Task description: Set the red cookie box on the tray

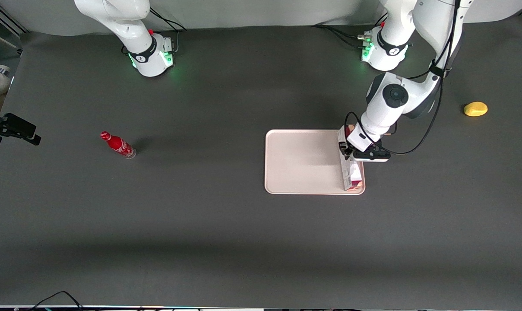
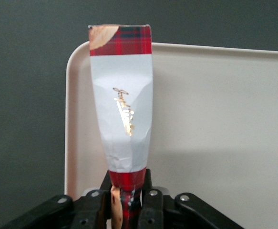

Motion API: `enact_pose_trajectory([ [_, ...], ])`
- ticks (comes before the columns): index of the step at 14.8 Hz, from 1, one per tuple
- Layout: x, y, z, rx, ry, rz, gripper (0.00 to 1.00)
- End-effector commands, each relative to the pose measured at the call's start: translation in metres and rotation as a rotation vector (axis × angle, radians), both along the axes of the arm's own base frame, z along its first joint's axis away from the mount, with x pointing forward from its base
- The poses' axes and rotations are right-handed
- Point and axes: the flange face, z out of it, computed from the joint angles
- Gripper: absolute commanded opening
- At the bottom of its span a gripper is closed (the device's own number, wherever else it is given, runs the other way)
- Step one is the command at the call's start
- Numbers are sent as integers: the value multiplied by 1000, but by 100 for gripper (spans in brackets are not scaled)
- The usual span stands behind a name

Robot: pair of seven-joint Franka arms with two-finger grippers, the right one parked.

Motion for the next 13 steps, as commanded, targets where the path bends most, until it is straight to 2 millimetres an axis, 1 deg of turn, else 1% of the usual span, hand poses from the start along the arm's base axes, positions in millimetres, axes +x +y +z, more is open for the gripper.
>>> enact_pose_trajectory([
  [1,7,-6,5,-6,-20,0,100],
  [5,9,-6,6,-6,-20,-1,100],
  [7,11,-5,9,-6,-22,2,100],
  [8,13,-5,13,-5,-28,5,100],
  [9,17,-4,24,-1,-38,8,100],
  [10,25,-4,43,18,-29,7,100],
  [11,38,-7,71,45,-9,6,100],
  [13,64,-11,133,119,101,-2,100],
])
